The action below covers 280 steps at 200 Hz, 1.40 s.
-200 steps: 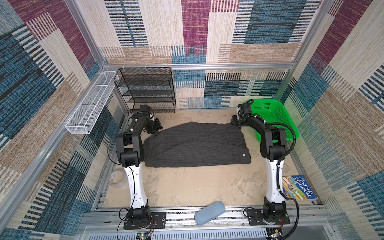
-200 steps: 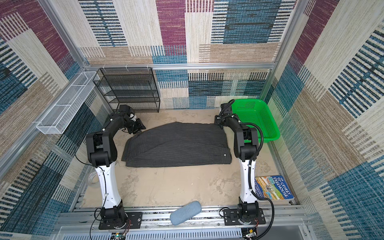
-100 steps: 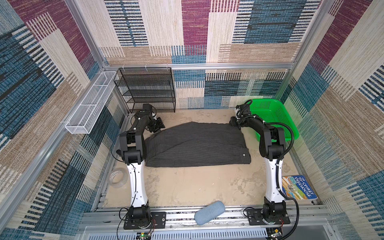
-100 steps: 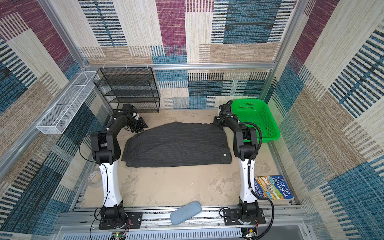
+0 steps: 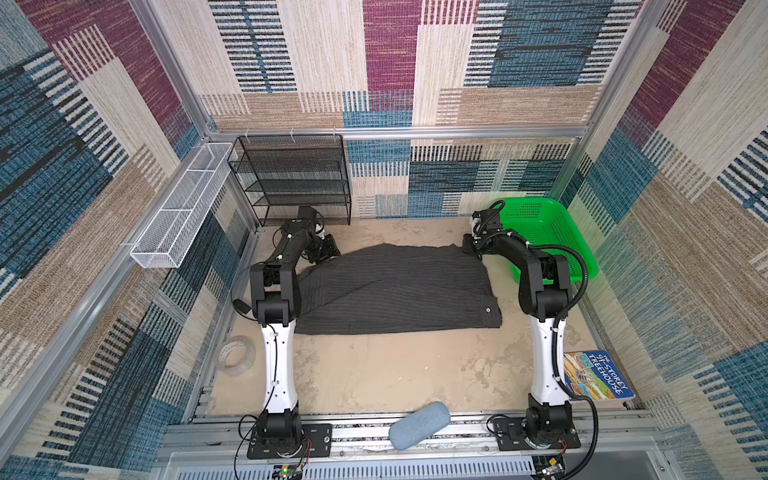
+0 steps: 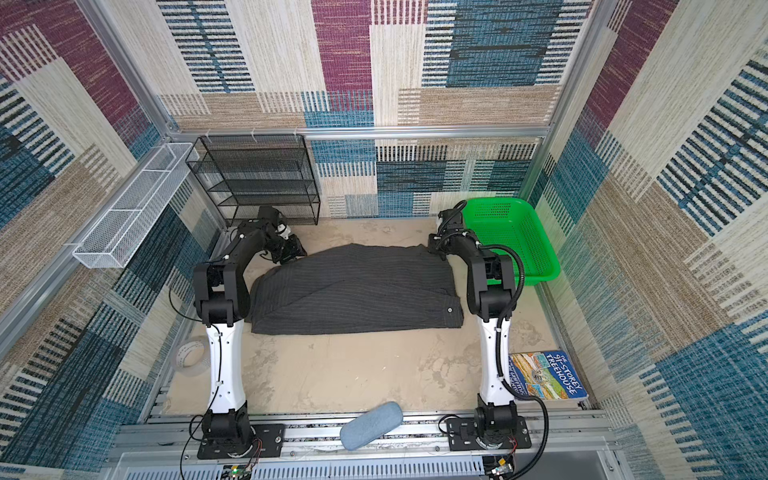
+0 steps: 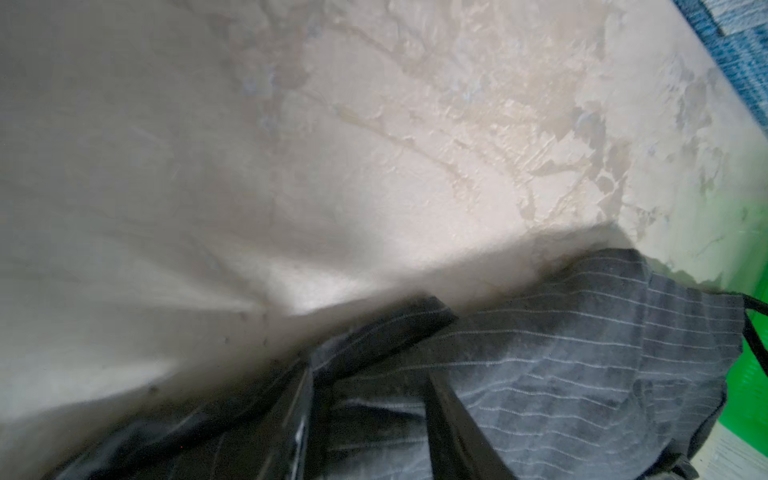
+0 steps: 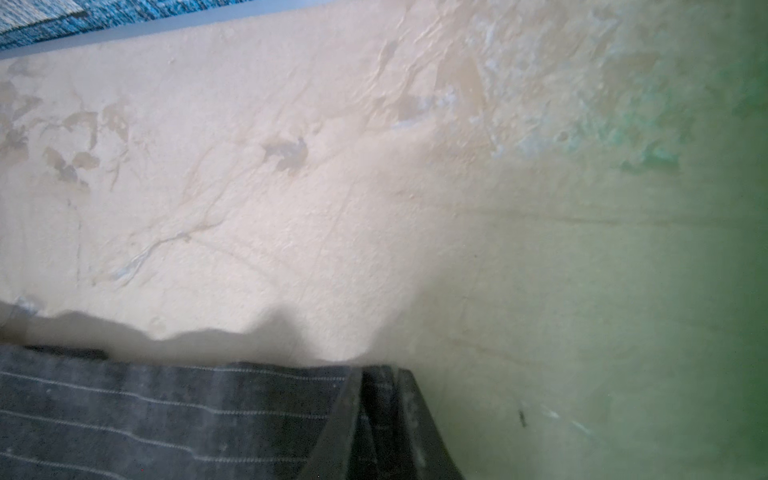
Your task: Fold and stack the long sleeve shirts
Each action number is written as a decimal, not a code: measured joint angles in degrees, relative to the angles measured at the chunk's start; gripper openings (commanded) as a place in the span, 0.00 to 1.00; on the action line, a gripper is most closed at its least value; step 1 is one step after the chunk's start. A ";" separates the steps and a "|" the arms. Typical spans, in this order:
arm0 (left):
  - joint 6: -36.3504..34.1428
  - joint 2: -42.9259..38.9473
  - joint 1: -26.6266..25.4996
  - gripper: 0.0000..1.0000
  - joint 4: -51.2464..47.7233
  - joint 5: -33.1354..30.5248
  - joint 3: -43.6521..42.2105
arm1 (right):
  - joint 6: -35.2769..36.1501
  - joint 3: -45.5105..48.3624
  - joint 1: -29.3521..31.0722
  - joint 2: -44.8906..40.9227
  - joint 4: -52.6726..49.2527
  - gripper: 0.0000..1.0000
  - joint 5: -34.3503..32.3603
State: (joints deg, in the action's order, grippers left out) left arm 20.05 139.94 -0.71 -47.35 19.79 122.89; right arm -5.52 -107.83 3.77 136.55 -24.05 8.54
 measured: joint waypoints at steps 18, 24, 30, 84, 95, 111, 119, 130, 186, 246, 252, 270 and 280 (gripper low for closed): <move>-0.59 0.66 -0.44 0.49 -0.28 -0.26 0.81 | 0.00 0.00 0.00 0.02 0.00 0.09 0.20; -0.74 0.81 -0.59 0.50 -0.46 -0.52 1.07 | 0.00 0.02 0.00 0.02 0.00 0.08 0.39; -0.92 0.92 -0.81 0.50 -0.48 -1.27 1.29 | 0.02 0.11 0.02 0.02 0.09 0.08 0.46; -2.97 1.18 -3.69 0.42 -0.76 -7.56 2.51 | 0.42 0.42 0.02 -0.17 0.31 0.05 1.57; -3.30 1.44 -4.04 0.30 -0.87 -8.37 3.02 | 0.42 0.50 0.02 -0.28 0.24 0.04 1.79; -3.39 1.95 -4.33 0.12 -0.90 -9.62 3.45 | 0.42 0.57 0.02 -0.39 0.11 0.04 2.01; -3.48 2.23 -4.46 0.06 -0.96 -10.14 3.52 | 0.44 0.57 0.02 -0.48 0.02 0.04 2.08; -3.52 2.45 -4.61 0.00 -1.07 -10.73 3.54 | 0.44 0.59 0.02 -0.63 -0.24 0.03 2.40; -3.52 -1.53 -4.59 0.00 -0.85 -11.98 0.46 | 0.42 2.23 0.07 -4.15 -0.33 0.02 3.61; -3.26 -13.88 -4.26 0.00 5.55 -13.38 -12.76 | 0.42 7.41 0.07 -11.61 0.66 0.02 5.40; -3.26 -15.08 -4.17 0.00 6.25 -13.33 -14.10 | 0.42 8.20 0.07 -12.52 0.70 0.02 5.46; -3.04 -18.14 -3.91 0.00 8.17 -12.83 -17.62 | 0.44 11.32 0.07 -15.50 1.29 0.02 5.99; -2.97 -19.41 -3.93 0.00 8.94 -12.00 -19.28 | 0.57 13.42 0.07 -17.44 1.44 0.02 6.27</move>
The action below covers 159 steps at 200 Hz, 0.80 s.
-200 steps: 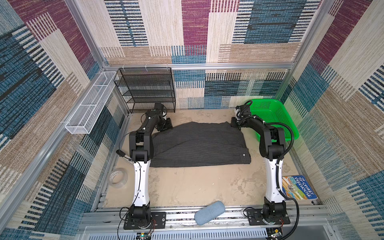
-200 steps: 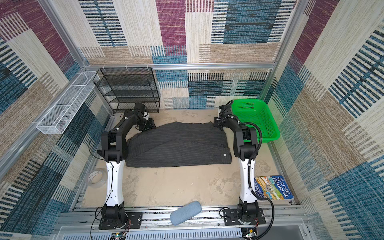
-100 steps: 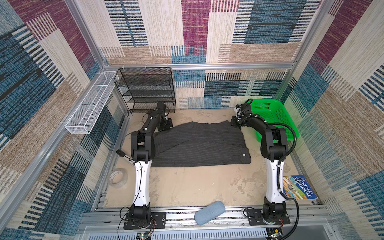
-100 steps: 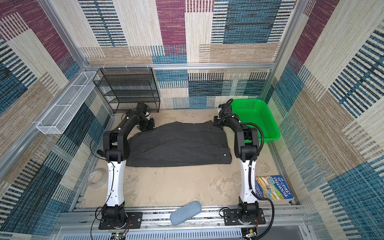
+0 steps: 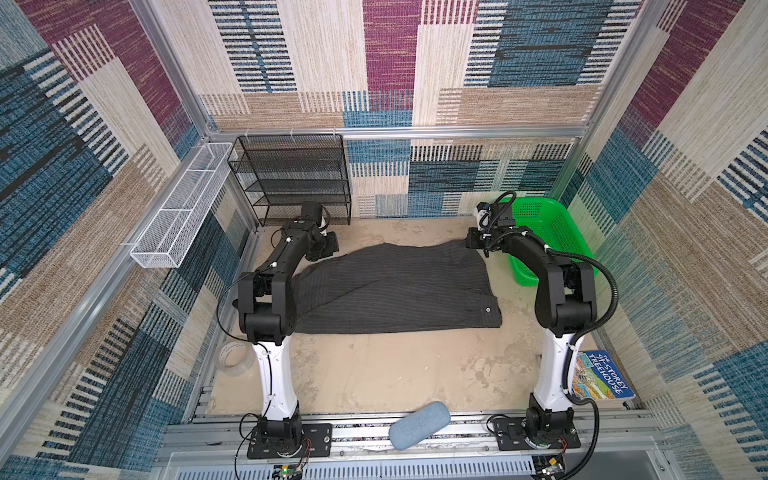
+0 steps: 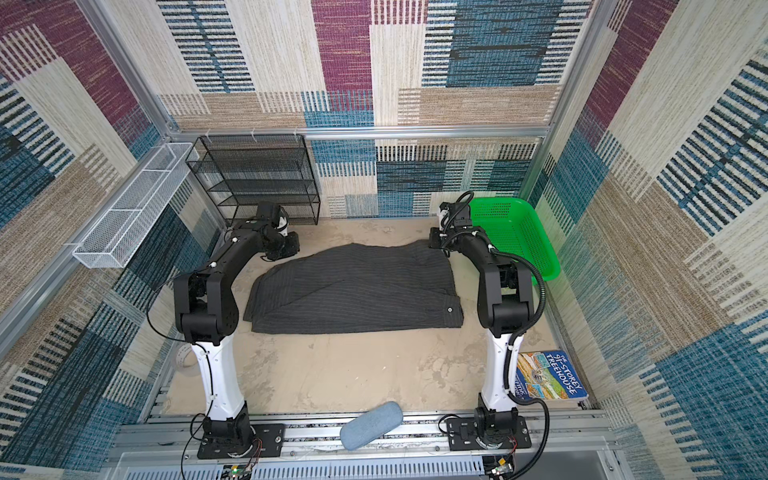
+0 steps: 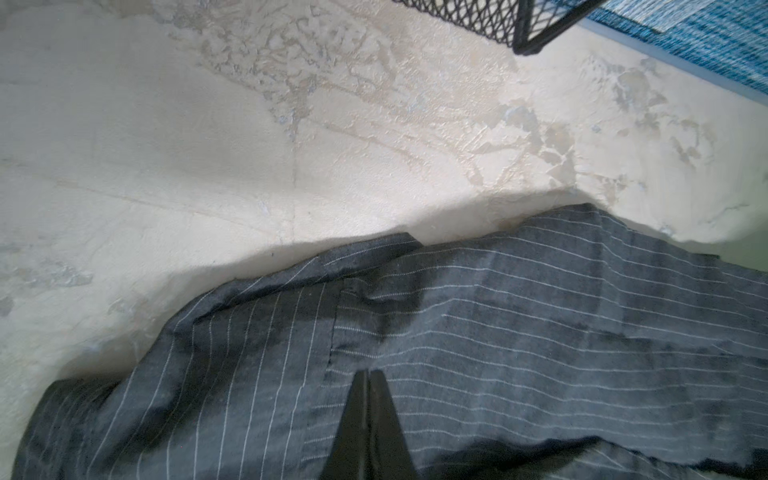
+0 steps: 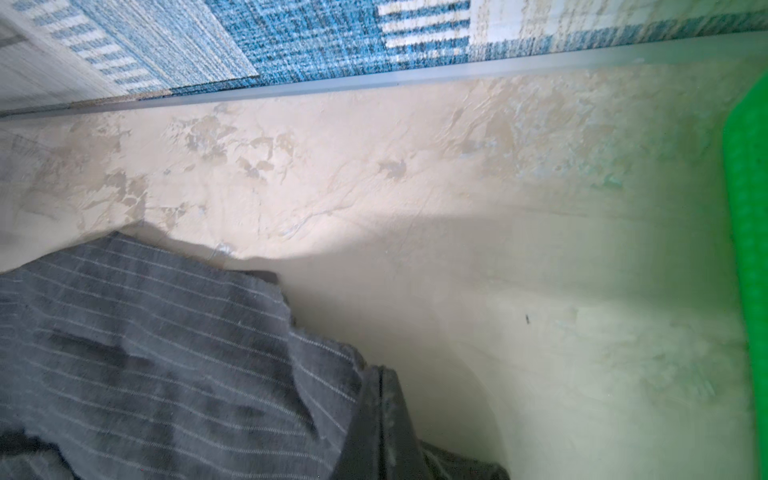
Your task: Fold and stack the long sleeve shirts
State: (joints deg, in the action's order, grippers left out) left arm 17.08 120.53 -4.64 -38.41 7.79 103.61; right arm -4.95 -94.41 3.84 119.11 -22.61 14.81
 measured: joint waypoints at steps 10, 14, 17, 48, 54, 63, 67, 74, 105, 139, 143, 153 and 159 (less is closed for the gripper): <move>0.31 -0.70 0.02 0.00 0.28 0.17 -1.05 | 0.09 1.81 0.00 -1.86 0.48 0.02 0.48; 0.35 -0.81 0.02 0.00 0.46 0.35 -1.27 | 0.11 2.73 0.00 -2.58 0.61 0.02 0.68; 0.35 -0.85 0.00 0.00 0.55 0.48 -1.38 | 0.13 3.43 0.00 -3.28 0.74 0.02 0.90; 0.04 1.66 0.02 0.33 0.02 3.04 1.81 | 0.48 9.57 0.04 -7.80 1.42 0.02 2.32; -0.17 2.99 0.02 0.40 -0.46 3.65 3.67 | 0.48 10.36 0.04 -8.28 1.62 0.02 2.60; -0.52 4.83 0.02 0.49 -1.09 4.70 5.84 | 0.50 11.47 0.07 -8.92 1.86 0.02 2.89; -0.66 5.44 0.02 0.51 -1.29 4.92 6.60 | 0.50 11.82 0.09 -9.11 1.97 0.02 3.13; -1.11 7.13 0.02 0.55 -2.12 5.68 8.76 | 0.50 12.48 0.17 -9.40 2.16 0.02 3.23; -5.55 12.90 0.02 0.64 -4.87 8.35 15.87 | 0.52 13.33 0.39 -9.53 2.56 0.02 3.69; -9.77 15.91 -0.39 0.63 -6.36 9.99 18.69 | 0.70 13.14 0.61 -9.35 2.86 0.02 4.37; -10.10 16.24 -0.52 0.62 -6.40 10.27 18.95 | 0.70 13.05 0.61 -9.27 2.93 0.02 4.48; -11.08 17.05 -0.96 0.57 -6.45 10.58 19.56 | 0.70 12.94 0.66 -9.07 3.06 0.02 4.70; -11.34 17.51 -1.20 0.55 -6.45 10.62 19.87 | 0.70 12.94 0.66 -8.96 3.06 0.02 4.76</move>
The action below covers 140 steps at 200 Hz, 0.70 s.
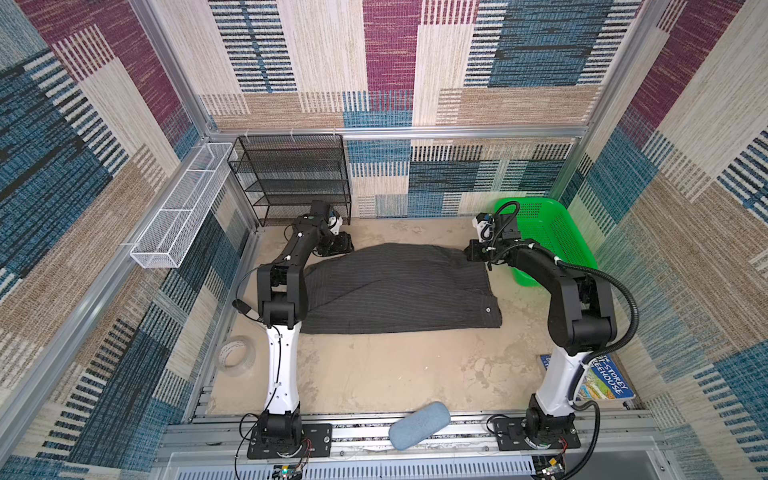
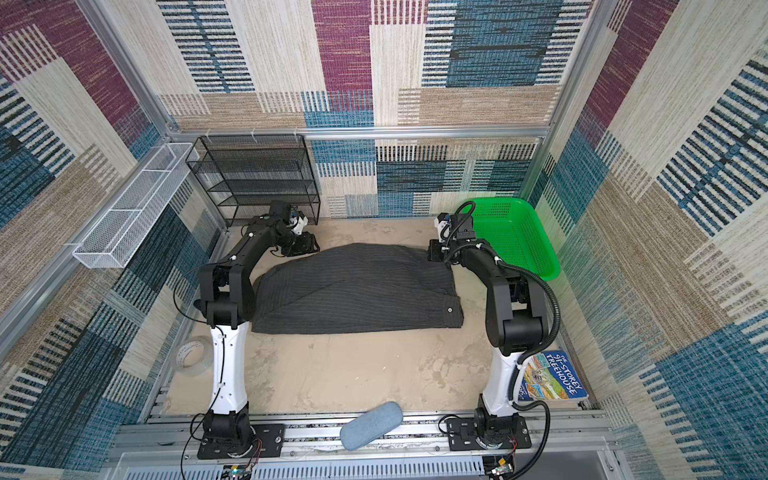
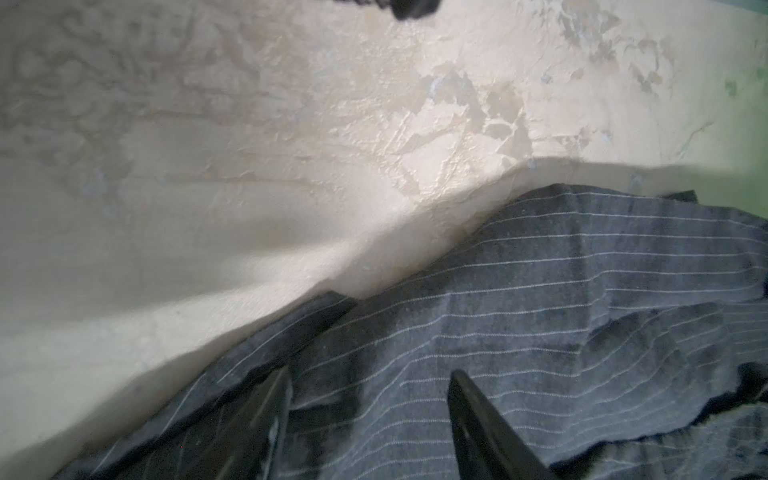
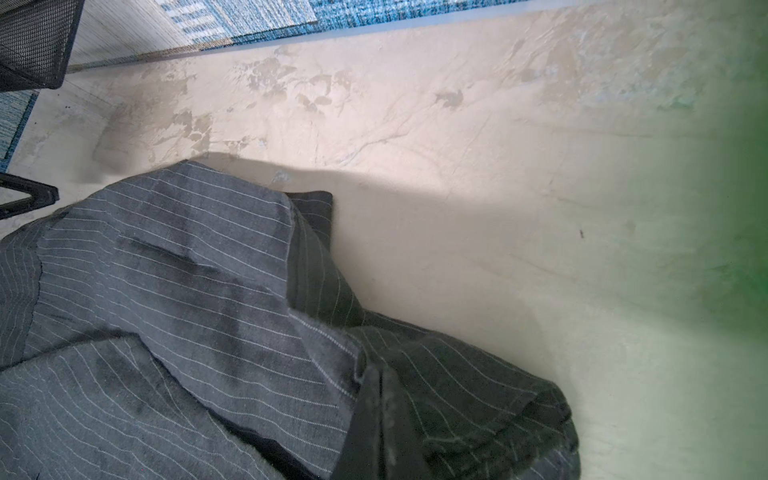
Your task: Fold and stack the long sleeve shirts
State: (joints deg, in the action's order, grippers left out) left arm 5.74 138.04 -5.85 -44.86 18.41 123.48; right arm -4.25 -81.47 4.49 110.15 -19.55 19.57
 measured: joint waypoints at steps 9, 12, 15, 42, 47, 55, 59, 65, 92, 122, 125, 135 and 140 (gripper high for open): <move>-0.33 0.55 -0.33 0.52 -0.04 0.07 0.35 | 0.00 0.00 0.00 0.11 0.02 0.02 0.07; -0.42 0.76 -0.39 0.50 -0.07 0.13 0.48 | 0.00 0.00 0.00 0.13 0.00 0.02 0.15; -0.50 0.92 -0.48 0.49 -0.09 0.17 0.55 | 0.00 0.00 0.00 0.15 0.00 0.02 0.22; -0.98 2.05 -1.09 0.36 -0.55 0.42 0.92 | 0.00 0.24 0.00 0.17 0.35 0.02 0.46; -1.01 2.14 -1.07 0.34 -0.63 0.39 0.92 | 0.00 0.37 0.00 0.17 0.39 0.02 0.48; -1.07 2.19 -1.03 0.28 -0.85 0.35 0.92 | 0.00 0.55 0.00 0.17 0.35 0.02 0.59; -1.14 2.19 -1.03 0.24 -0.96 0.31 0.92 | 0.00 0.59 0.00 0.17 0.35 0.02 0.61; -1.14 2.19 -1.03 0.17 -1.01 0.17 0.92 | 0.00 0.63 0.00 0.17 0.37 0.01 0.63; -1.14 2.19 -0.92 0.02 -1.20 -0.28 0.92 | 0.00 0.63 0.00 0.17 0.42 0.01 0.90; -1.09 1.22 -0.98 0.00 -1.46 -0.50 0.76 | 0.00 0.98 0.00 -0.28 0.42 0.01 0.96; -1.09 0.96 -0.98 0.00 -1.57 -0.50 0.68 | 0.00 1.05 0.02 -0.42 0.42 0.01 0.96; -1.07 -0.35 -0.98 0.00 -1.55 -0.52 -0.02 | 0.00 1.29 0.02 -0.92 0.44 0.01 0.96; -0.94 -1.22 -0.98 0.00 -1.44 -0.55 -0.76 | 0.00 1.42 0.02 -1.22 0.44 0.01 0.96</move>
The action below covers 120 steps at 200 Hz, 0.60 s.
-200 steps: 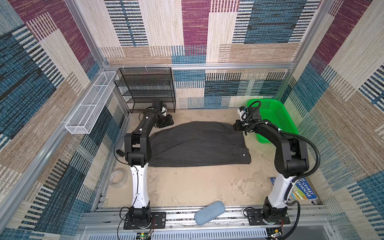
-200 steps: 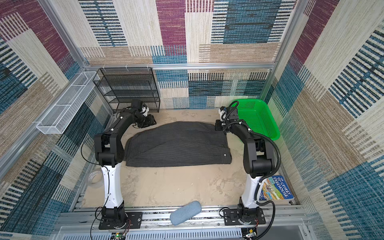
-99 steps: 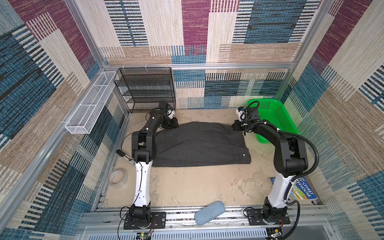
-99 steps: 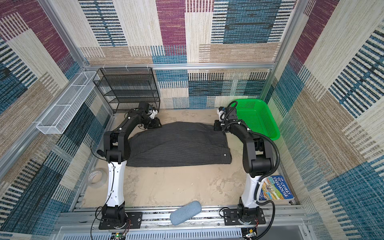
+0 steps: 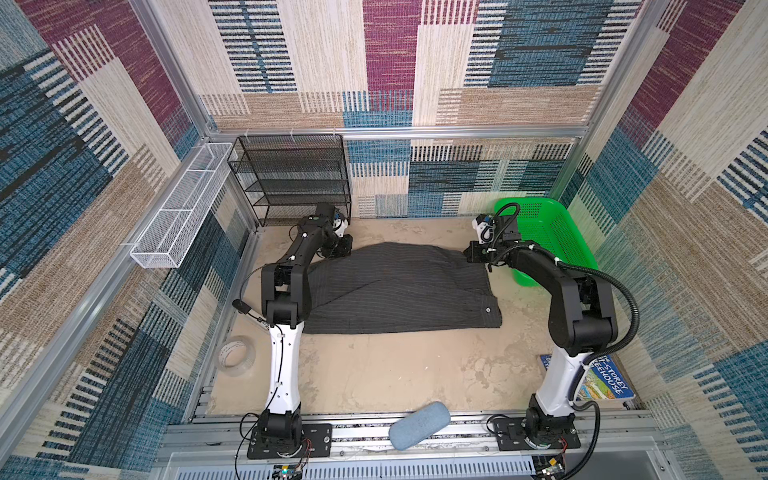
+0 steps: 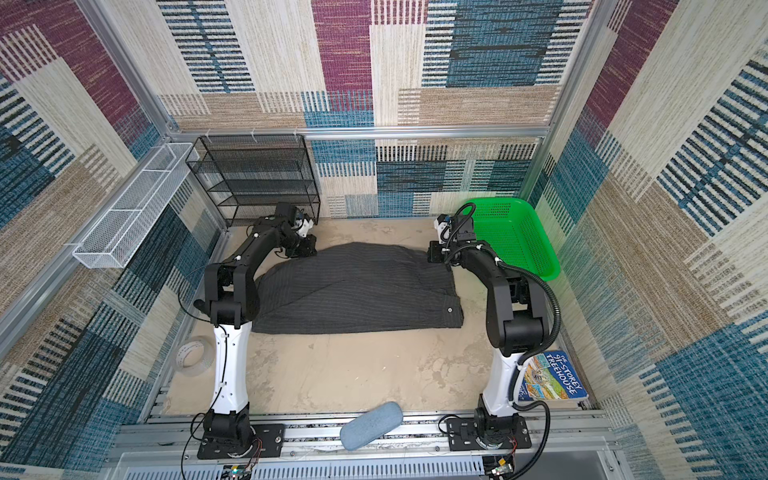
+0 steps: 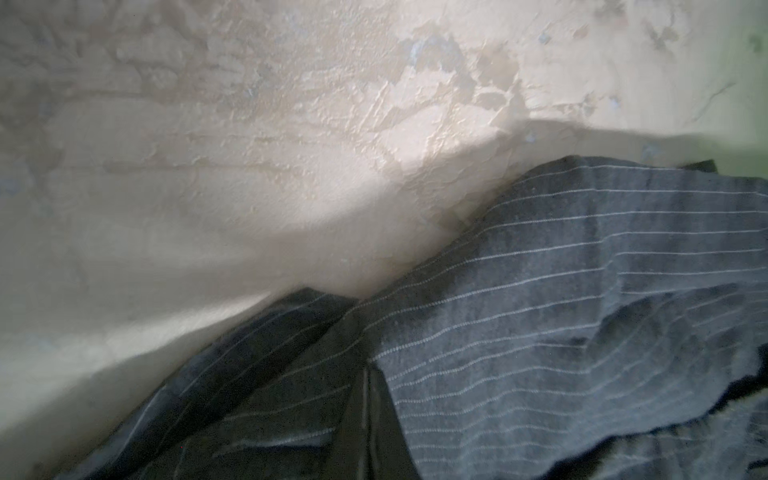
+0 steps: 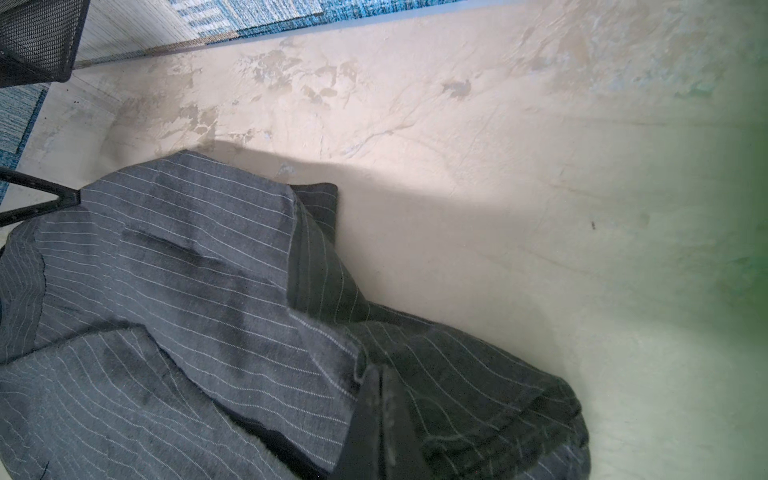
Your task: Fold and stack the long sleeve shirts
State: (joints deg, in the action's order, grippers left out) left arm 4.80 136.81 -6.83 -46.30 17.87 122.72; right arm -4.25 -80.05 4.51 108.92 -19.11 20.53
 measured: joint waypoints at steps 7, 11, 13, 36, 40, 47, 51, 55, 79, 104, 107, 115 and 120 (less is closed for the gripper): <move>0.02 -1.14 0.00 0.00 0.13 0.00 -0.79 | 0.00 0.22 0.00 -0.50 0.00 0.01 0.02; 0.04 -2.25 0.00 0.00 0.42 -0.04 -1.81 | 0.00 0.35 0.00 -0.79 0.00 0.01 0.02; 0.07 -2.64 0.00 0.00 0.48 -0.04 -2.16 | 0.00 0.39 0.00 -0.92 0.00 0.01 0.02; 1.33 -8.72 0.00 0.00 2.47 -0.59 -8.74 | 0.00 1.57 0.00 -2.82 0.28 0.01 0.09; 1.60 -10.12 -0.04 0.00 2.75 -0.70 -10.32 | 0.00 1.97 0.00 -3.37 0.31 0.01 0.09; 2.05 -12.59 -0.04 0.00 3.76 -0.79 -13.29 | 0.00 2.56 0.00 -4.09 0.37 0.01 0.11; 2.21 -14.03 -0.04 0.00 4.55 -0.90 -15.13 | 0.00 2.95 0.00 -4.61 0.46 0.01 0.11; 2.43 -15.15 -0.04 0.00 4.85 -0.90 -16.41 | 0.00 3.32 0.00 -5.07 0.44 0.01 0.11; 4.15 -24.13 -0.22 0.00 8.59 -1.03 -27.58 | 0.00 6.80 0.02 -8.70 1.27 0.01 0.26; 6.01 -32.48 -0.83 0.00 11.89 -1.18 -39.08 | -0.31 12.13 0.02 -13.03 1.88 0.01 0.44; 6.19 -33.51 -0.96 0.00 12.15 -1.20 -40.61 | -0.37 12.63 0.04 -13.40 1.88 0.01 0.42; 7.06 -35.82 -1.22 0.00 12.92 -1.20 -43.95 | -0.55 14.67 0.11 -14.86 1.84 0.02 0.39; 7.30 -37.33 -1.44 0.00 13.46 -1.27 -46.14 | -0.94 16.15 0.13 -15.82 2.05 0.02 0.31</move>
State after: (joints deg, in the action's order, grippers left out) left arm 12.10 99.48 -8.27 -32.84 16.60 76.58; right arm -5.19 -63.90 4.64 93.10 -17.06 20.84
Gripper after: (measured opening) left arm 0.035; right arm 0.048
